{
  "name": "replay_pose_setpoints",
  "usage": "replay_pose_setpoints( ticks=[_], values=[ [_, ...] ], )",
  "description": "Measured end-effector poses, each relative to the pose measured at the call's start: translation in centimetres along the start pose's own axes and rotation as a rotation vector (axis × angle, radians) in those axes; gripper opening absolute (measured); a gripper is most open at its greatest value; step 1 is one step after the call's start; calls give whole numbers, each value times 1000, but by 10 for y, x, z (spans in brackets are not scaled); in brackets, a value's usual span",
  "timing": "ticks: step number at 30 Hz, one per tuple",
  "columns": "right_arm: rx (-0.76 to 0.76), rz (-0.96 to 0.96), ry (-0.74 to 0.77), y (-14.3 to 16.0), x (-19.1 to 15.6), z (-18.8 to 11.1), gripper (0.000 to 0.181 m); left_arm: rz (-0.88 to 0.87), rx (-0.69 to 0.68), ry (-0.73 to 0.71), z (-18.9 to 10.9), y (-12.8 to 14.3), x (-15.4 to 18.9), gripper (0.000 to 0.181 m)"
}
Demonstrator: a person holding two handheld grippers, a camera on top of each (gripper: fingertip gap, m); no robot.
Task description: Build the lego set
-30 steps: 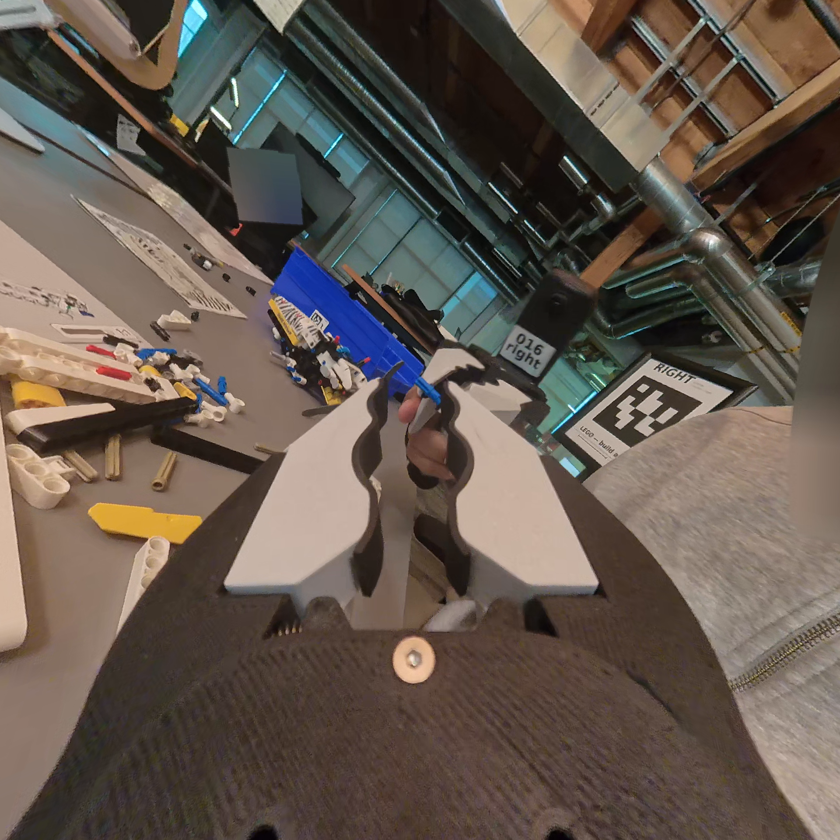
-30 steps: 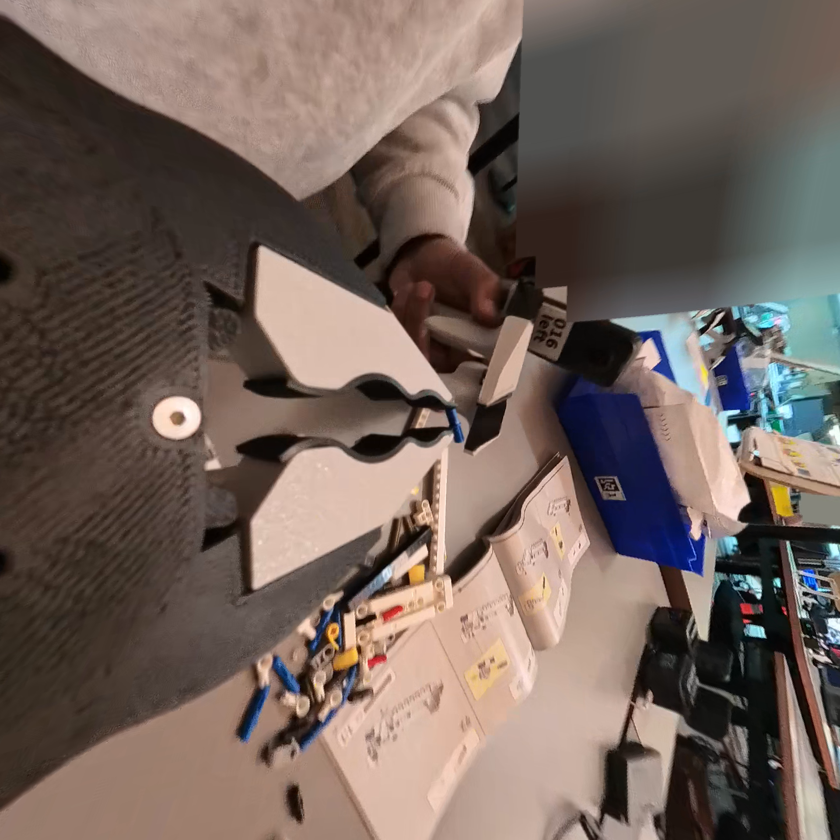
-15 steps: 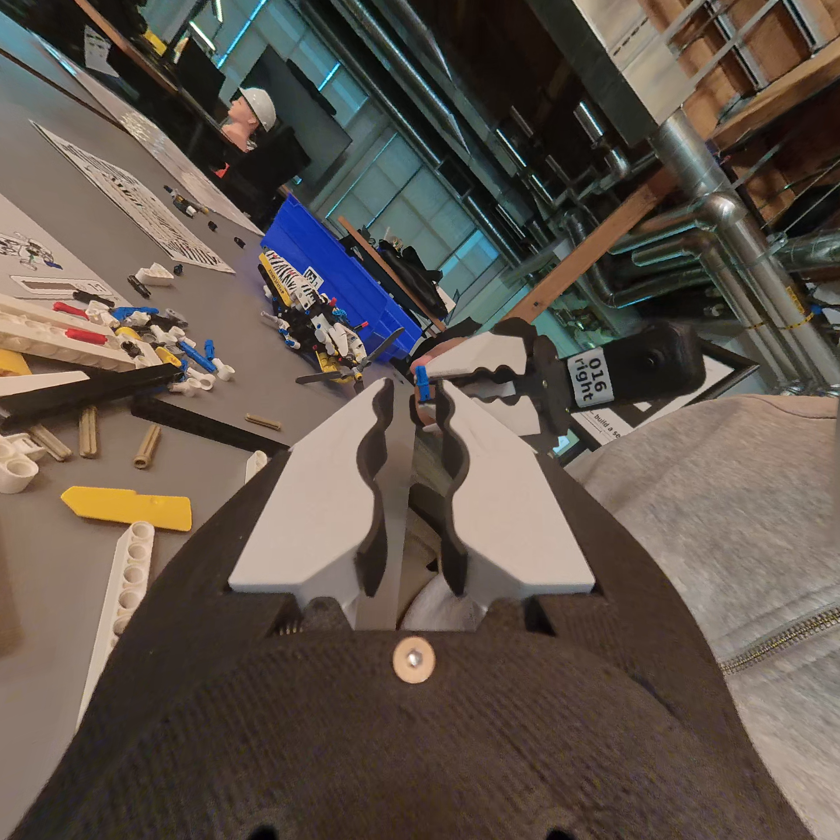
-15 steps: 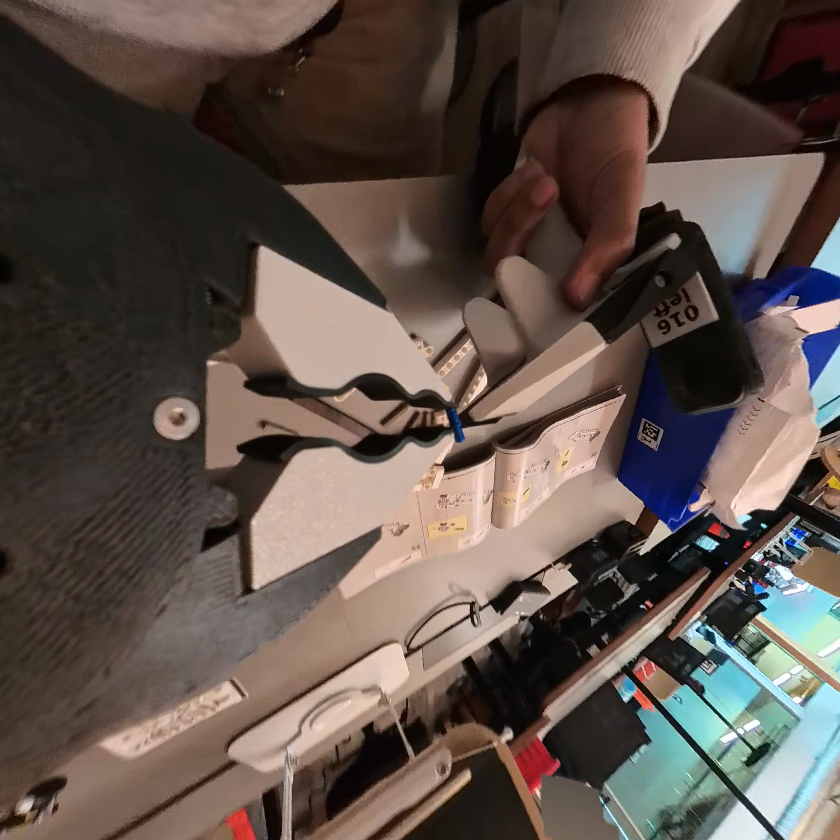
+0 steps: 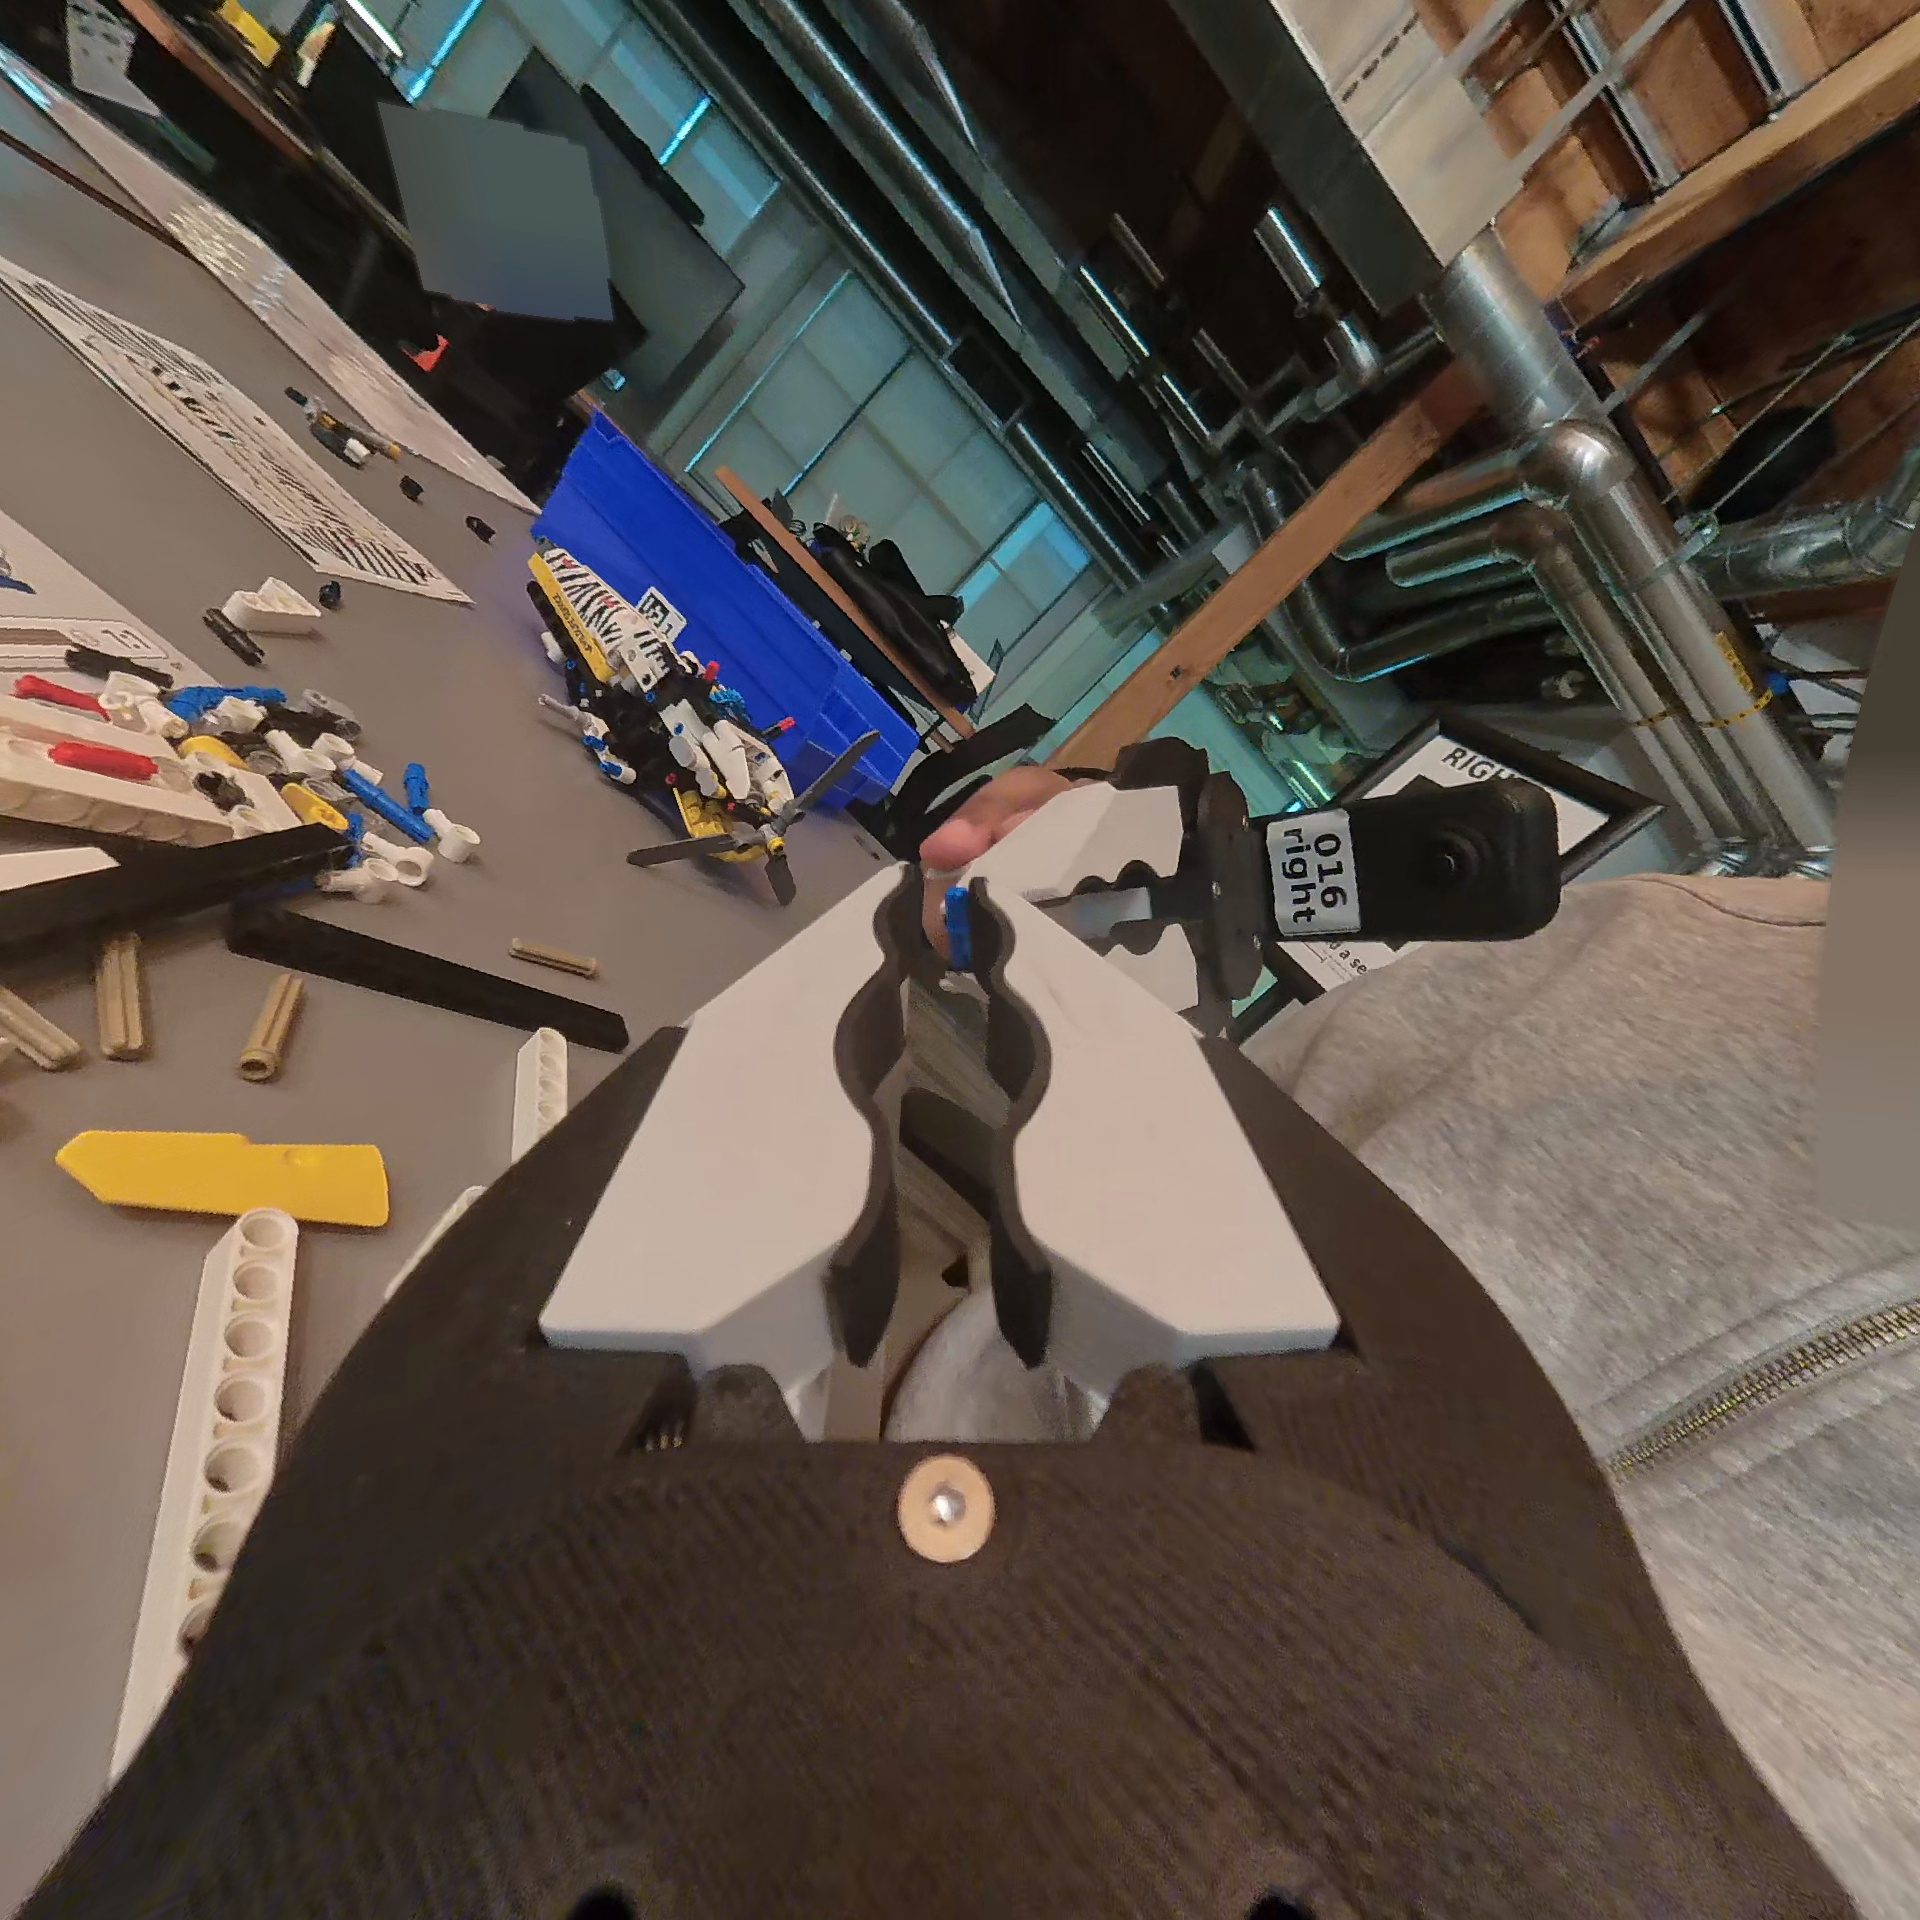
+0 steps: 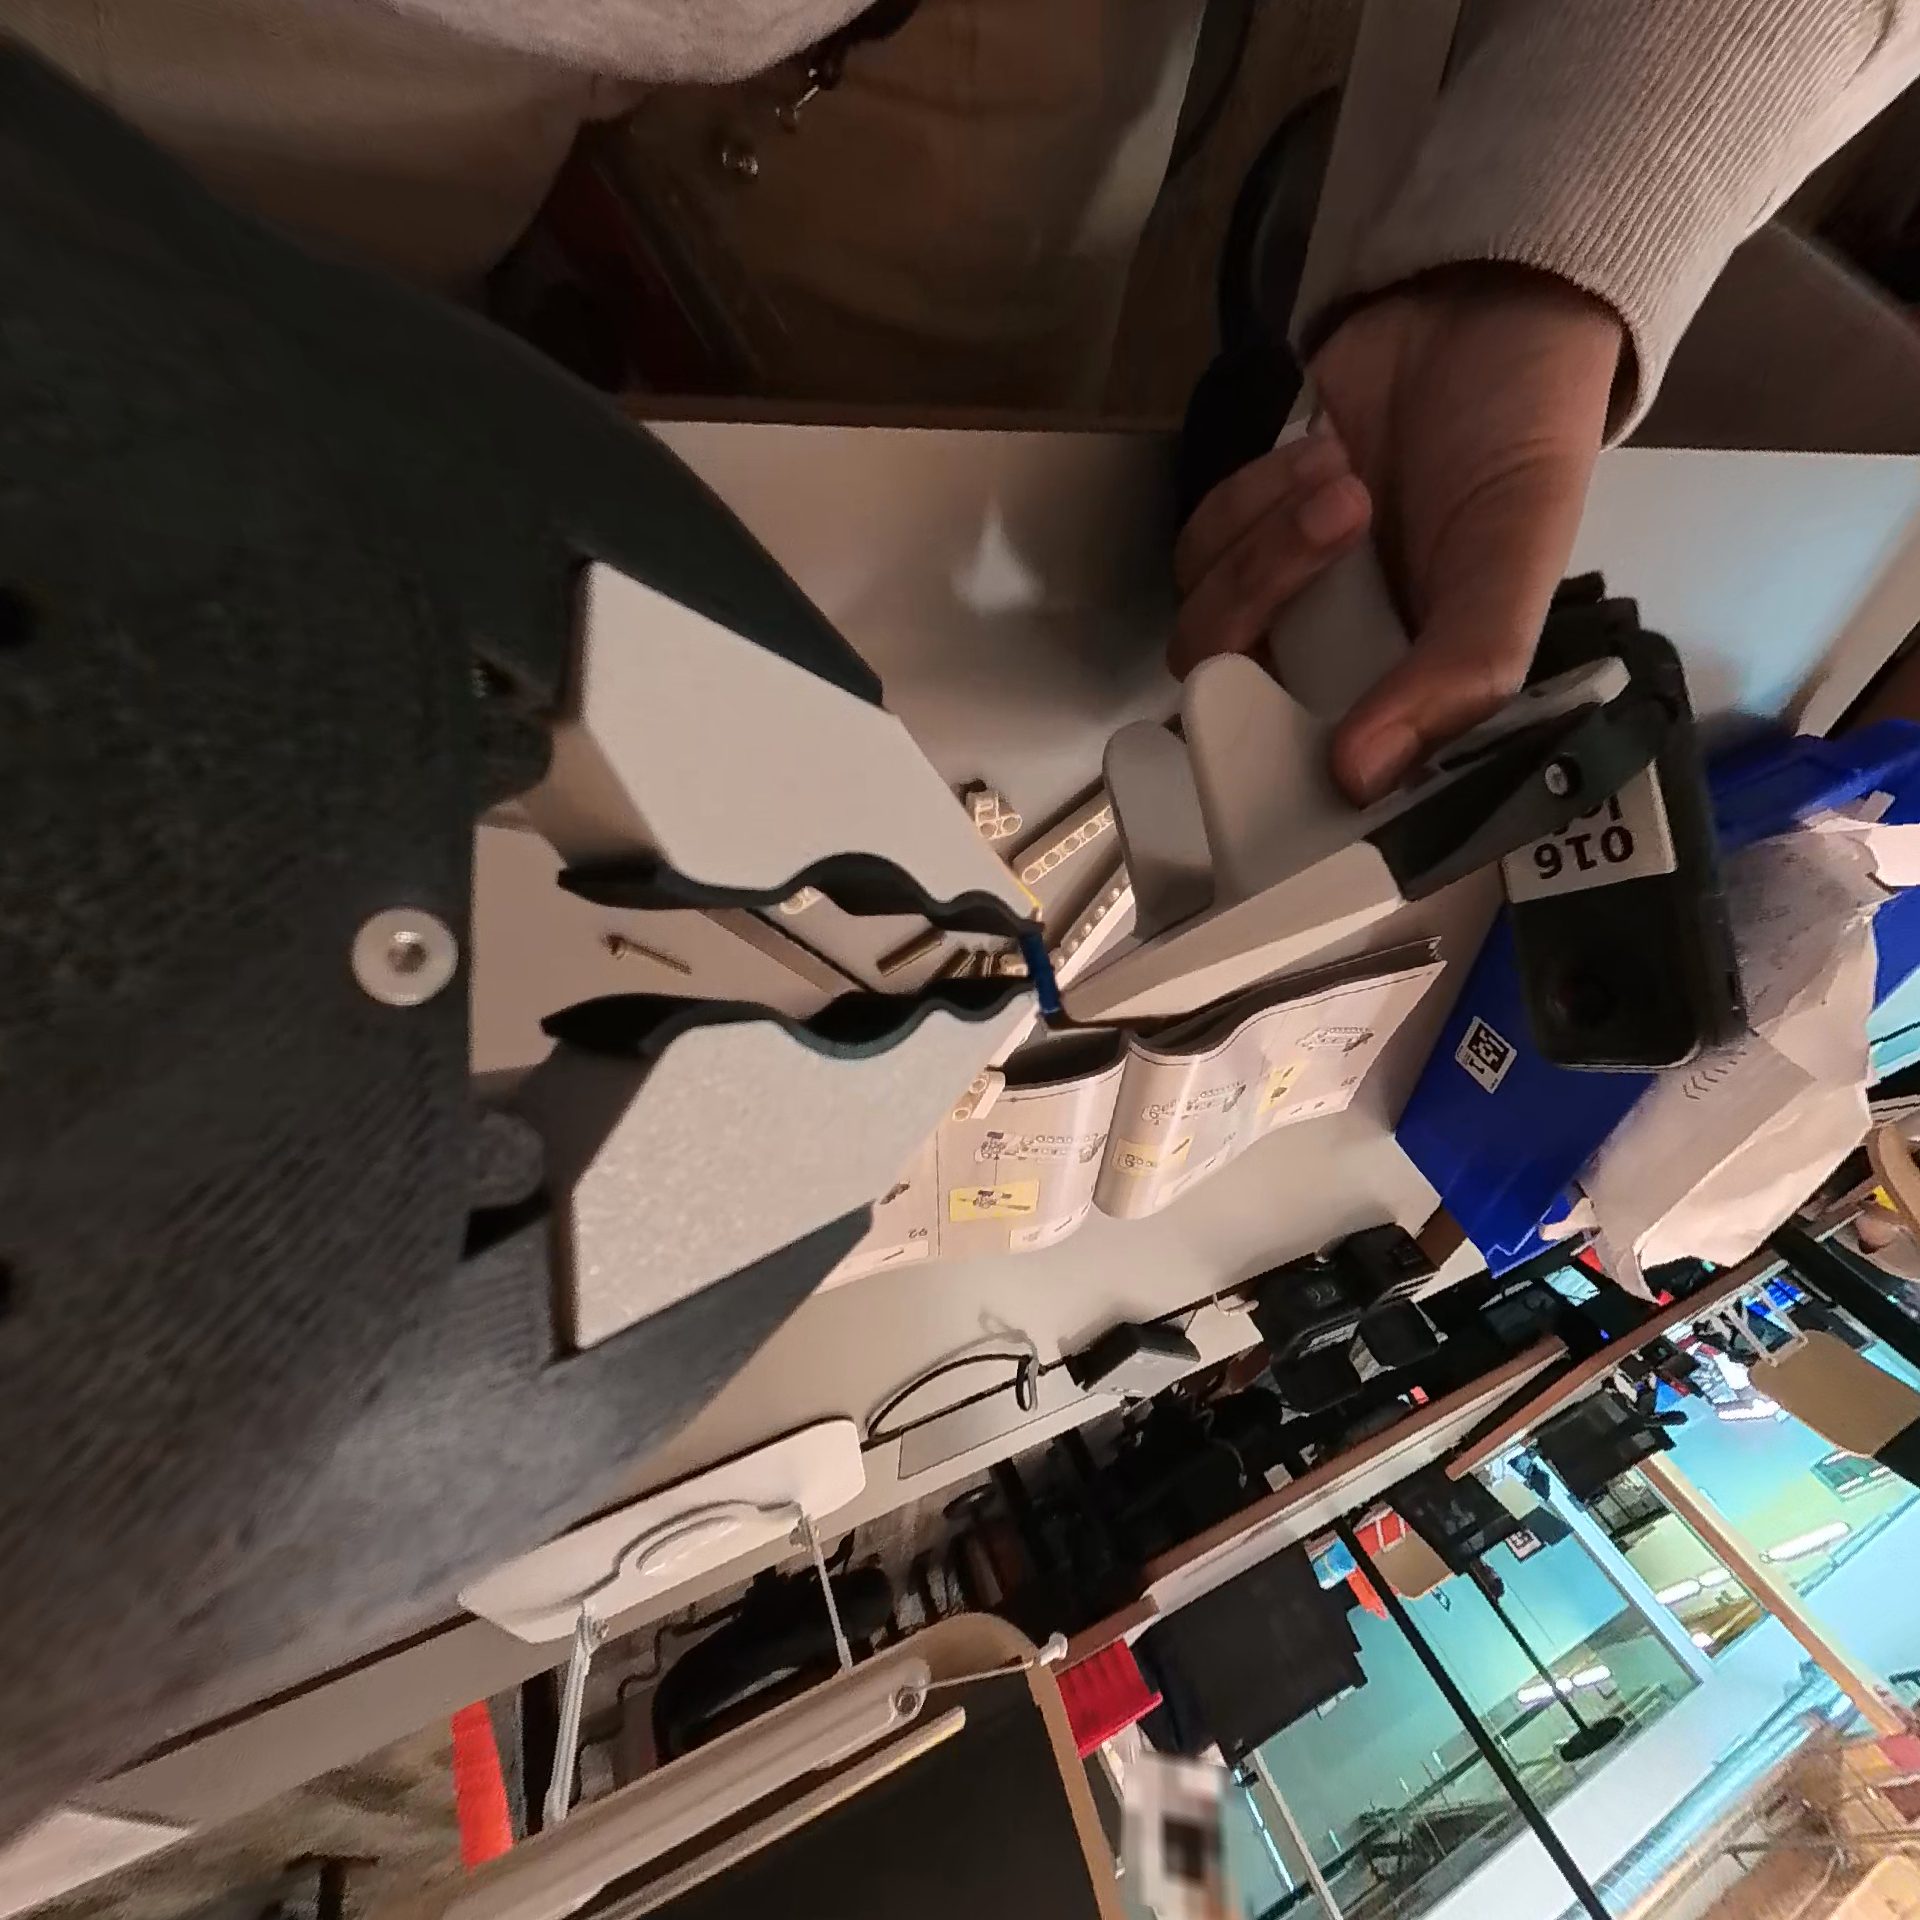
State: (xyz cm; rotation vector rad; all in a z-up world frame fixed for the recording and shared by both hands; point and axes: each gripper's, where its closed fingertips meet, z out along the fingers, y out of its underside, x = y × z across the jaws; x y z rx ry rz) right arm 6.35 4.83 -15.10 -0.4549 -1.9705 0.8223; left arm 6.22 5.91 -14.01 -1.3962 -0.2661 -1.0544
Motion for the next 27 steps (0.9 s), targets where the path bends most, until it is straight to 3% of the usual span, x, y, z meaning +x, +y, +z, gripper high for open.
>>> replay_pose_setpoints(
  ticks=[27],
  values=[
    [110,44,-74,-15,-7,-13,6,-95,-57,187,-1,7,21,5]
  ],
)
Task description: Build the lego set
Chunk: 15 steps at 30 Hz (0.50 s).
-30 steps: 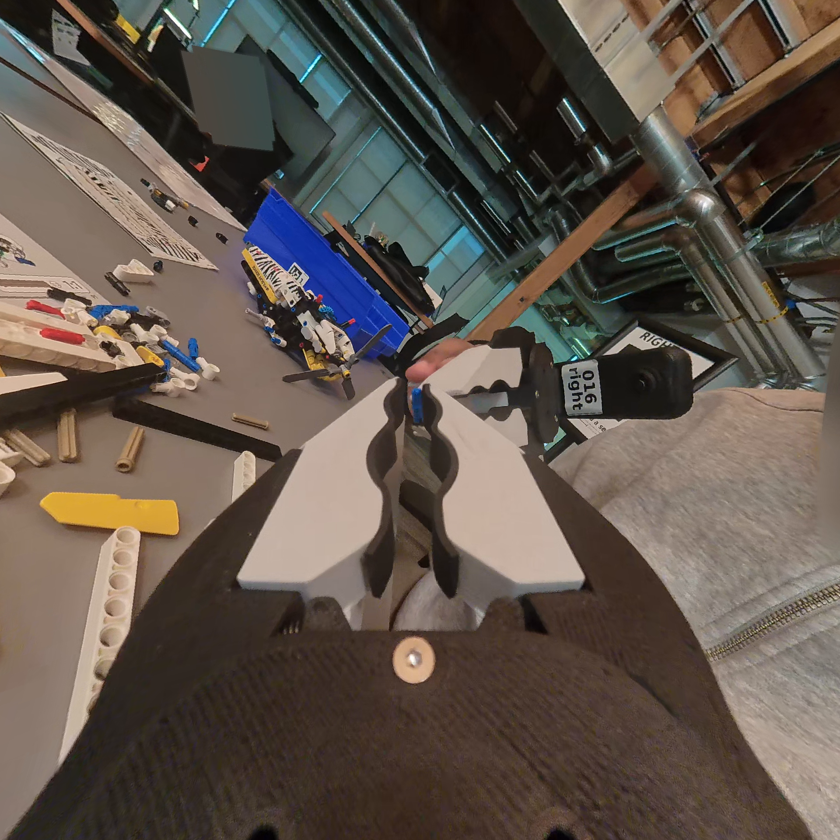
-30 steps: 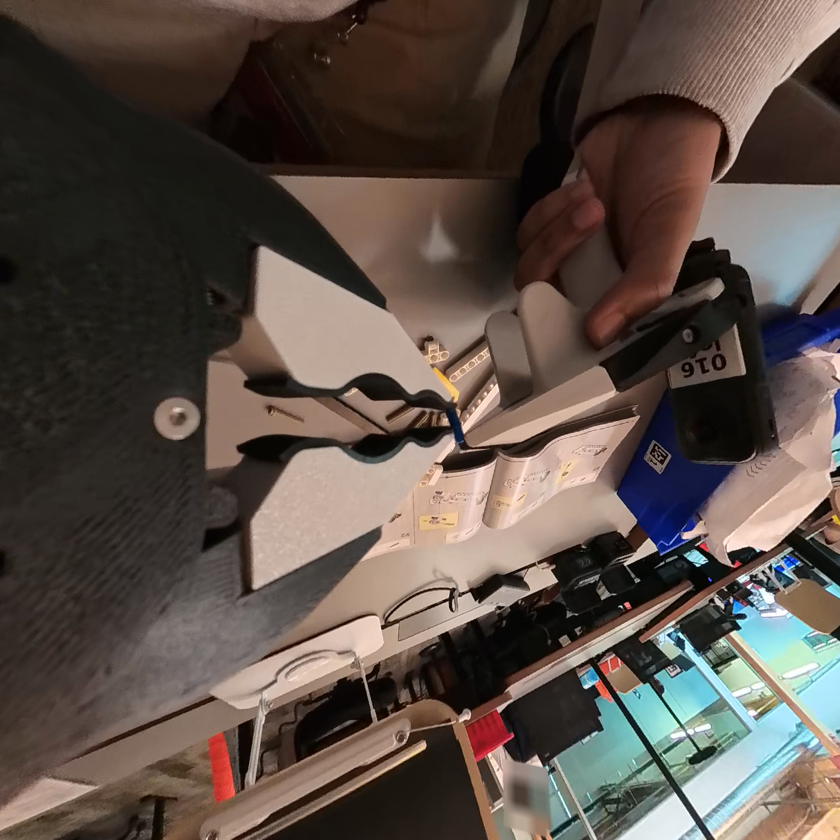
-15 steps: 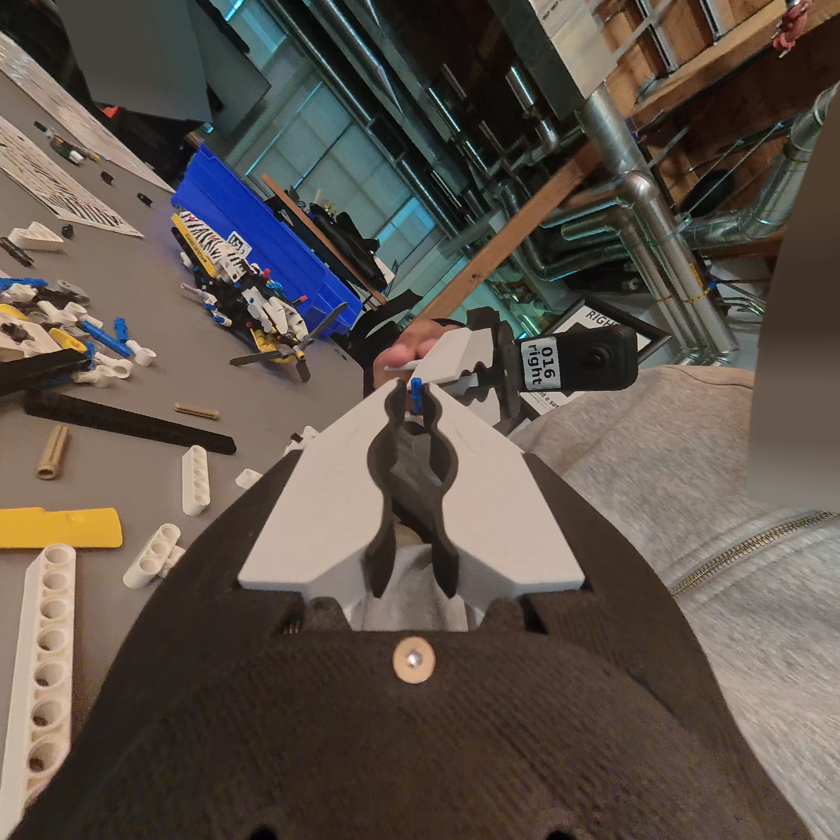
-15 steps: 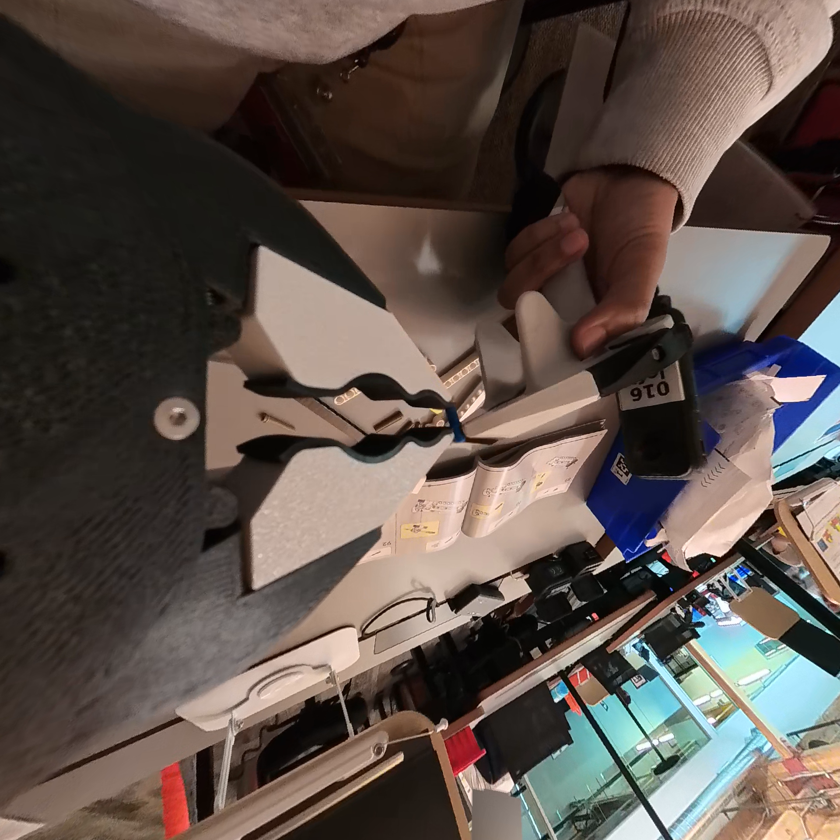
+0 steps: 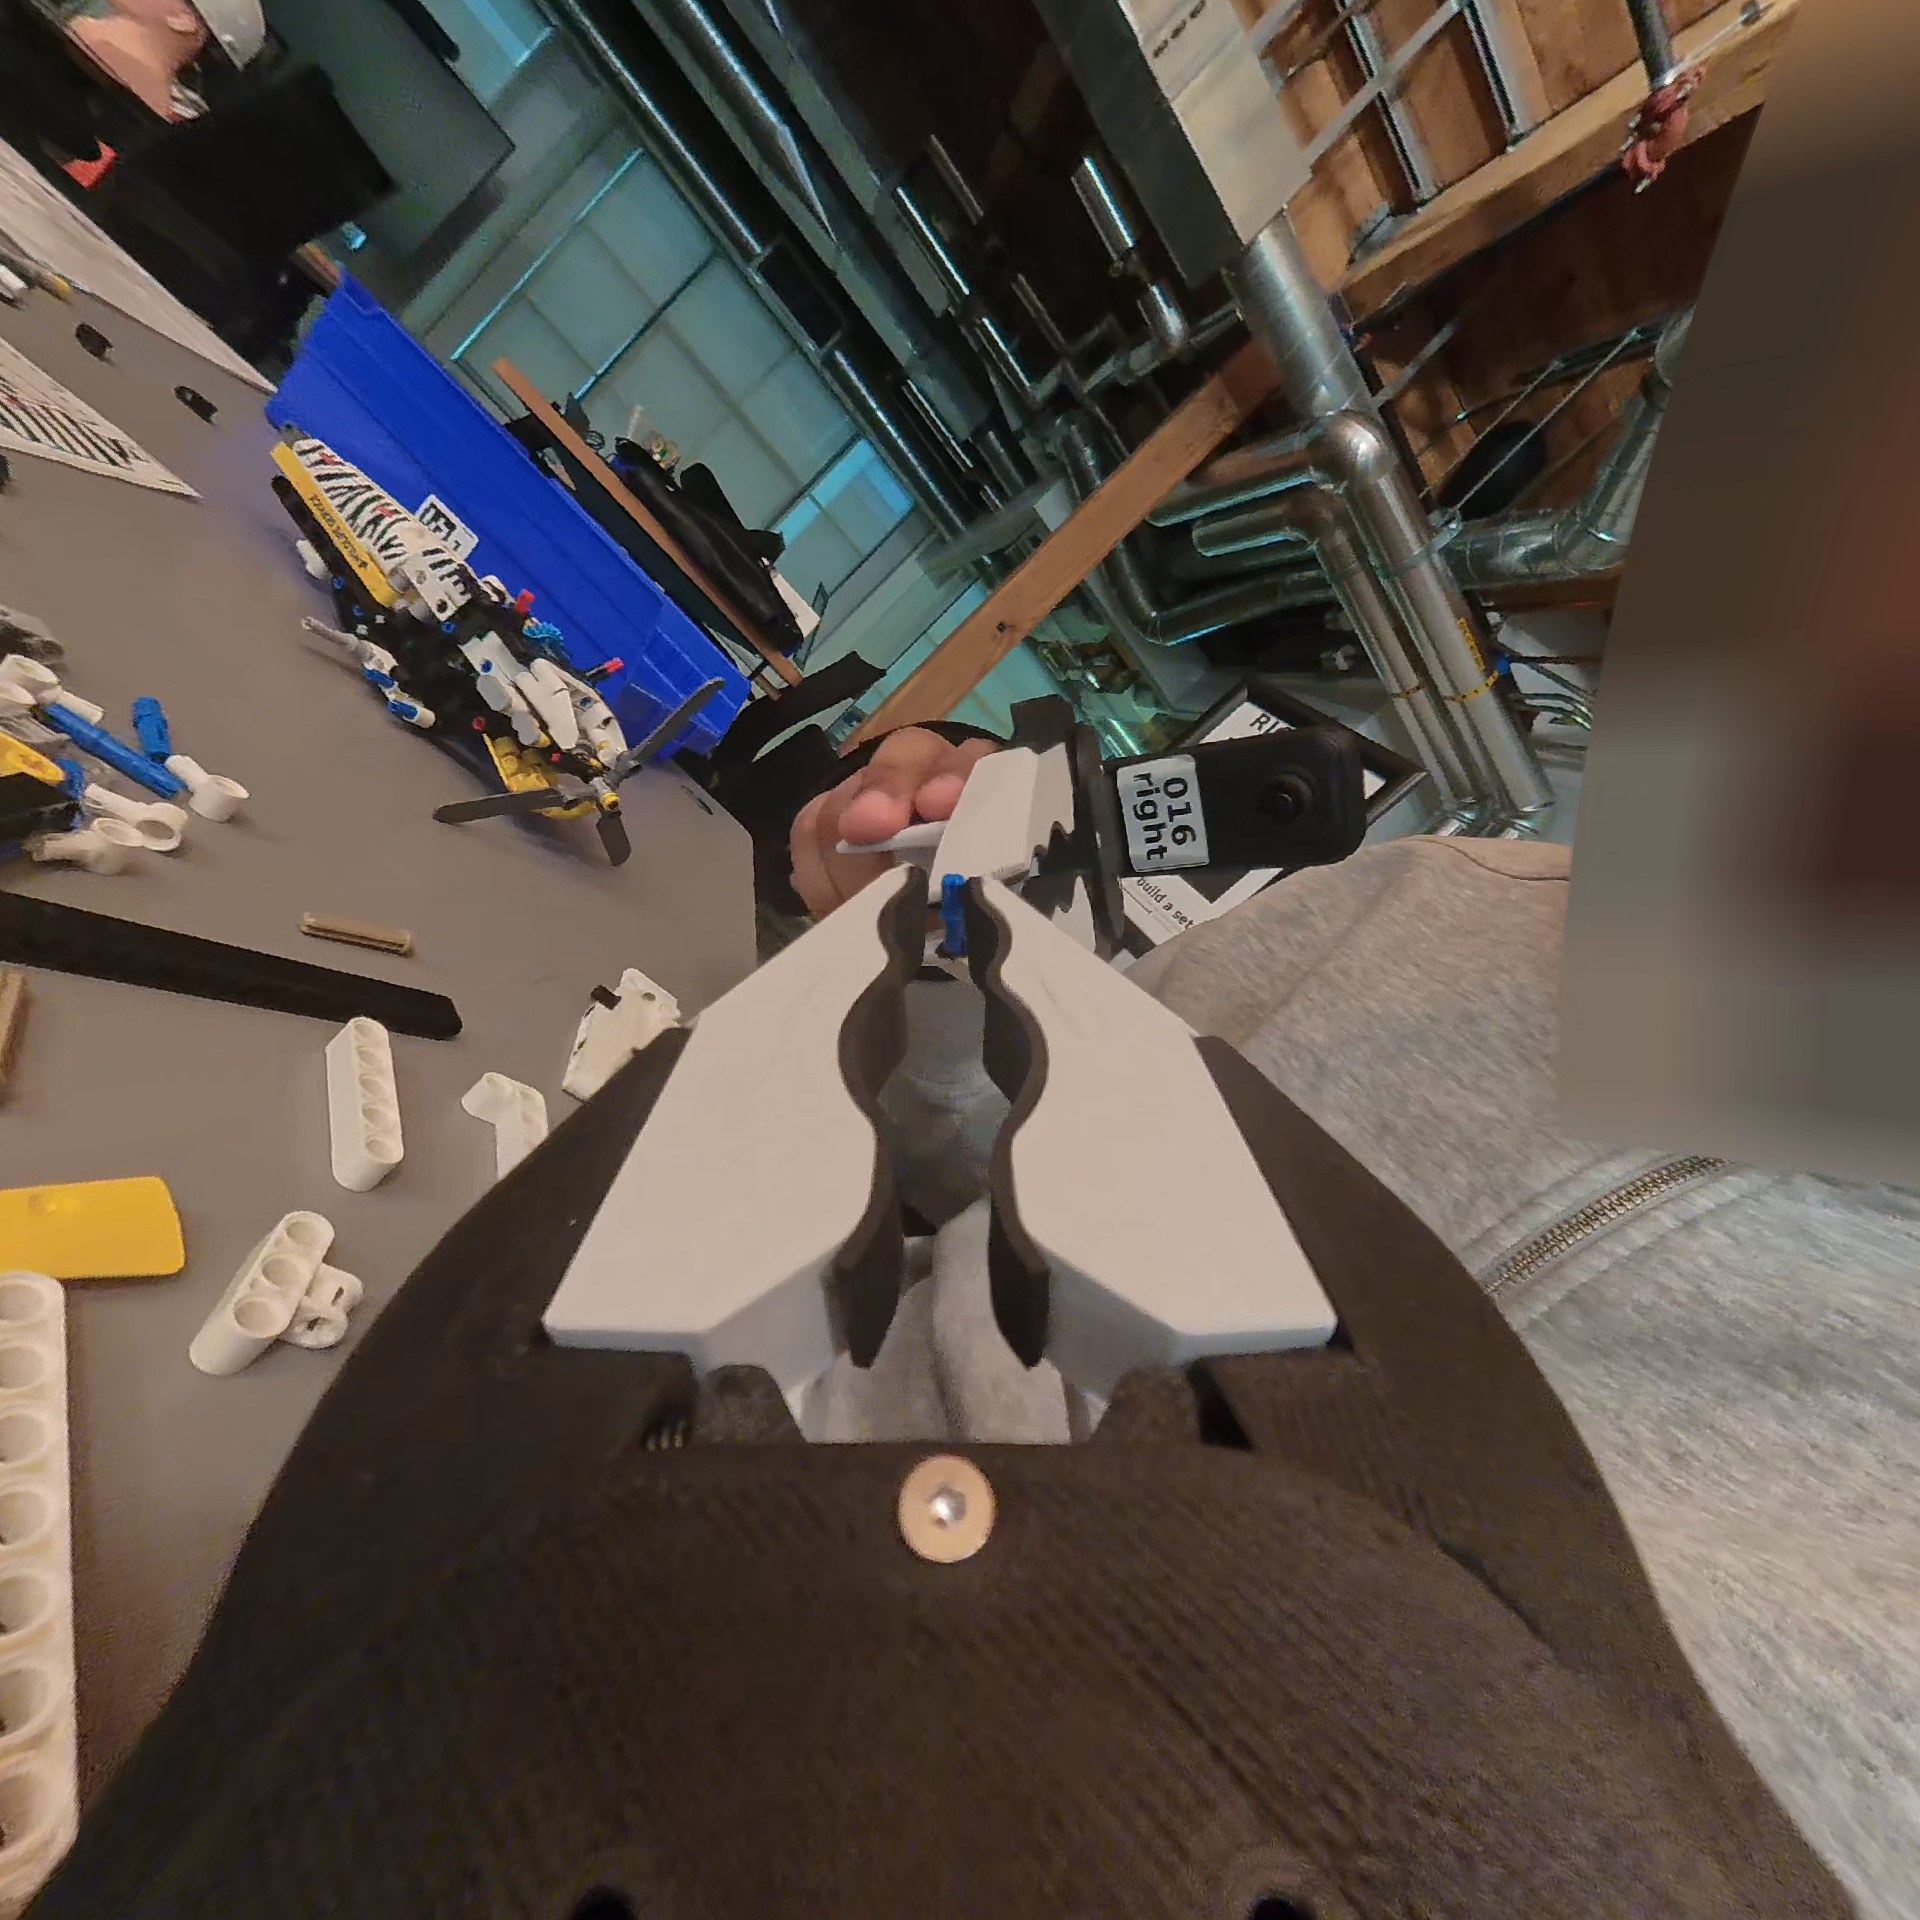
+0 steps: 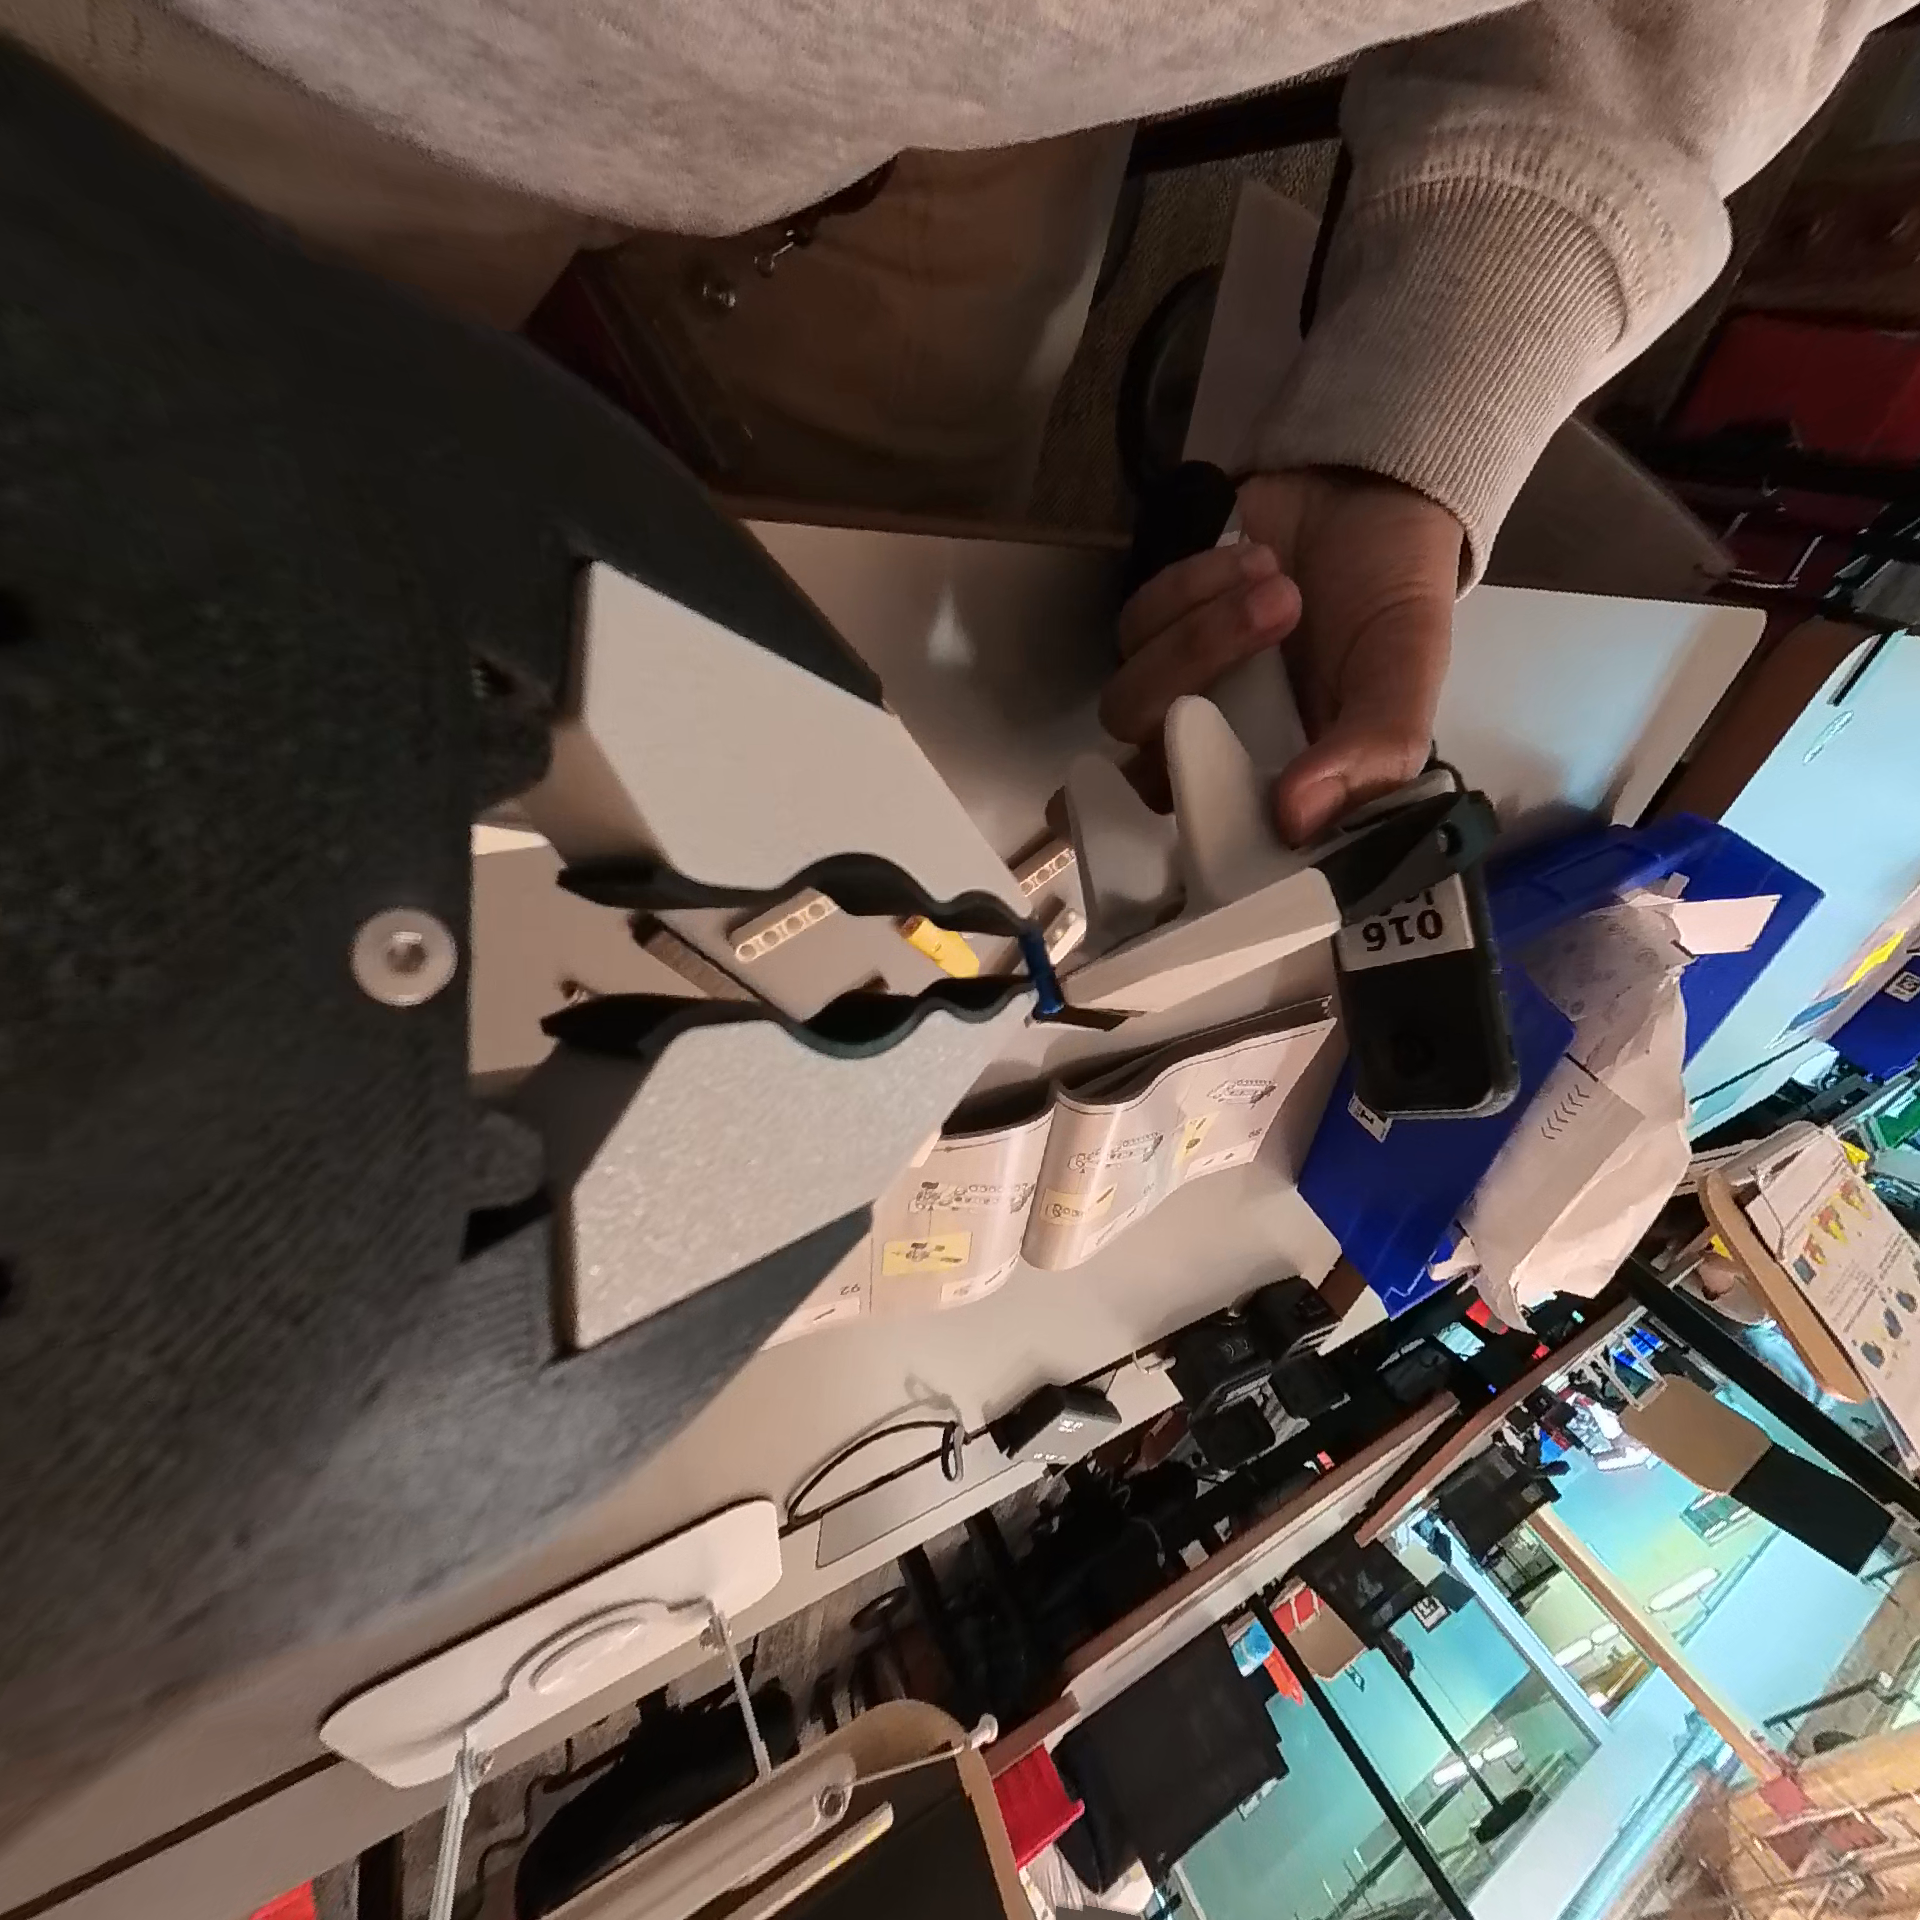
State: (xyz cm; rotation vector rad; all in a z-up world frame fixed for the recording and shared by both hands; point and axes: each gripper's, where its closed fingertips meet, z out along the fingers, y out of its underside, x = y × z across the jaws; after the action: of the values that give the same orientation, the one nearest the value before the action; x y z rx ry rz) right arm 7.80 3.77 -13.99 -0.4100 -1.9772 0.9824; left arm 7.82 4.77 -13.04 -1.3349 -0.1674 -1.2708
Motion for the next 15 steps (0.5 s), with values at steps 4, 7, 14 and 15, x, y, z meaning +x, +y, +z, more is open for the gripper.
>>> replay_pose_setpoints(
  ticks=[4,7,14,15],
  values=[
    [31,25,-18,-4,-1,-2,6,-19,-4,38,0,1,4,7],
    [73,74,-48,-10,-4,-3,6,-33,-16,80,1,3,10,9],
    [151,182,-88,-18,-6,-5,6,-36,-25,125,2,6,17,9],
    [156,188,-90,-18,-6,-6,6,-38,-25,129,2,6,17,9]
  ],
)
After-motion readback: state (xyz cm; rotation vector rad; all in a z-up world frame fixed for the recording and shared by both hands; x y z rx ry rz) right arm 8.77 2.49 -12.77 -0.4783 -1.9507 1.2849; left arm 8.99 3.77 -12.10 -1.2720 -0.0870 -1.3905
